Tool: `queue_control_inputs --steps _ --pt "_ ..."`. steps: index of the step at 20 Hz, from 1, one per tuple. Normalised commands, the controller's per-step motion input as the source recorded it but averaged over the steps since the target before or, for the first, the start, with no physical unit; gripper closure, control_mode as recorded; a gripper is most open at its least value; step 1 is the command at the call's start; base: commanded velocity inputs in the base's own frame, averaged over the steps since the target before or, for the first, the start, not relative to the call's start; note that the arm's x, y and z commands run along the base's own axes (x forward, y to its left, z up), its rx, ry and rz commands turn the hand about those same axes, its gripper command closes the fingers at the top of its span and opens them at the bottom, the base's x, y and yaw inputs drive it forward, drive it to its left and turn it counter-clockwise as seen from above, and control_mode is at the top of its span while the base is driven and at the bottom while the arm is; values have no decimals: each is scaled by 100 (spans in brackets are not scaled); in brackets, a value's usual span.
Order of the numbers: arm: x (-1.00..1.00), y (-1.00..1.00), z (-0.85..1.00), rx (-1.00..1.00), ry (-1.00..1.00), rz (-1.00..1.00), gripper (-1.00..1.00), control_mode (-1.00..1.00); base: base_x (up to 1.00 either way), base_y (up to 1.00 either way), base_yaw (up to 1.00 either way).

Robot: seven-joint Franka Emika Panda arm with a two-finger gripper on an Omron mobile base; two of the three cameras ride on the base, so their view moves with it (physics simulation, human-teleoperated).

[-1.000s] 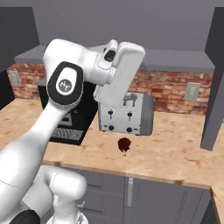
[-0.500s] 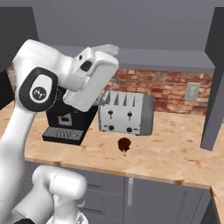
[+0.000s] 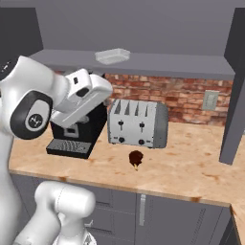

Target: Retrieve the tupperware from the cabinet, then place the raw meat into the tupperware to avoid contamination.

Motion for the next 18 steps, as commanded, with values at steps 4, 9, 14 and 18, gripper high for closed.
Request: queue_control_inputs --steps 4,9,14,18 --pt "4 54 -23 28 -14 10 -100 -100 0 0 0" --pt "9 61 -9 26 -7 8 -100 -100 0 0 0" --pt "5 62 14 15 0 4 -100 -100 0 0 0" --pt "0 35 48 3 0 0 -100 -100 0 0 0"
